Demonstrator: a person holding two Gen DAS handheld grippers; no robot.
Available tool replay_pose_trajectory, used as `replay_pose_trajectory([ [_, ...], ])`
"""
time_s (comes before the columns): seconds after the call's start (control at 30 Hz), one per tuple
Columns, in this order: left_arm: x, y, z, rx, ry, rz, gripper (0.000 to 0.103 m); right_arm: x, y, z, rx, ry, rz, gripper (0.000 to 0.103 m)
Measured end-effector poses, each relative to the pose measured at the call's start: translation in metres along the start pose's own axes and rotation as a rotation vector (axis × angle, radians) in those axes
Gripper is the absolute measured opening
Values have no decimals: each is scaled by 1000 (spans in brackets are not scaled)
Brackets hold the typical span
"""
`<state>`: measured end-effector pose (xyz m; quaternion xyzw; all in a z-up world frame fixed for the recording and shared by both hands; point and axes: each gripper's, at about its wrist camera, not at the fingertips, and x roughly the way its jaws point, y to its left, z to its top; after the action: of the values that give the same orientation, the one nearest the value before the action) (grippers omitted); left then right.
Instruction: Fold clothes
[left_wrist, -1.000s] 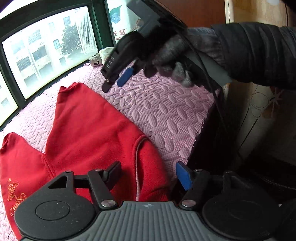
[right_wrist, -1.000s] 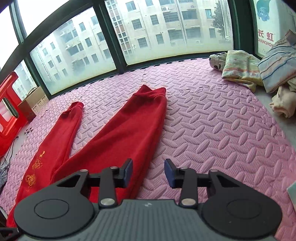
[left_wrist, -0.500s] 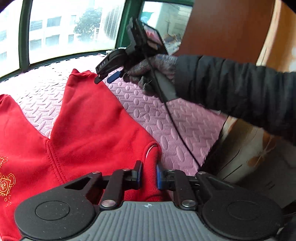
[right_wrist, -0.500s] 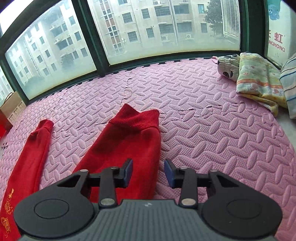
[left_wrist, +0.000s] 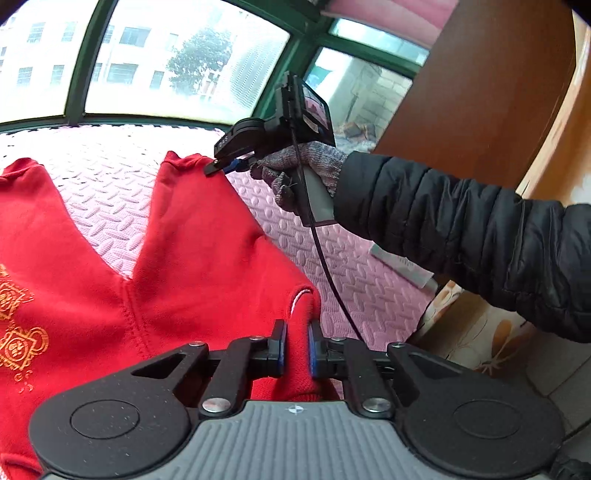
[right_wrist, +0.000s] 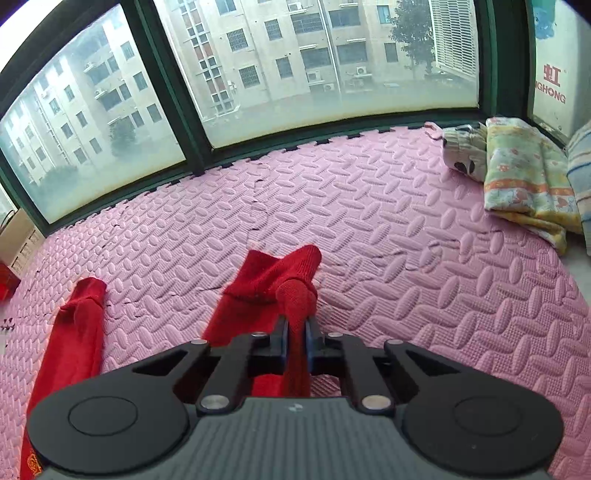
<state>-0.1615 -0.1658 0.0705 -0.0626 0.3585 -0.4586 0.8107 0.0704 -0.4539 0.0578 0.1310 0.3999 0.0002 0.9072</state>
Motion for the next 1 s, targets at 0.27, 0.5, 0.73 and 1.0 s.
replay_pose_trajectory([
  [0.27,-62,32,-19,-196,-145,21,11,-16,89,29,-87,-66,58,8],
  [0.5,-103,59,-47,-342,-227,69,10,2,185,28,-184,-72,97,8],
  [0.73,-125,72,-71,-398,-239,111,10,38,270,-7,-309,-24,164,8],
  [1.0,-138,79,-89,-403,-228,140,12,40,294,-34,-381,45,300,16],
])
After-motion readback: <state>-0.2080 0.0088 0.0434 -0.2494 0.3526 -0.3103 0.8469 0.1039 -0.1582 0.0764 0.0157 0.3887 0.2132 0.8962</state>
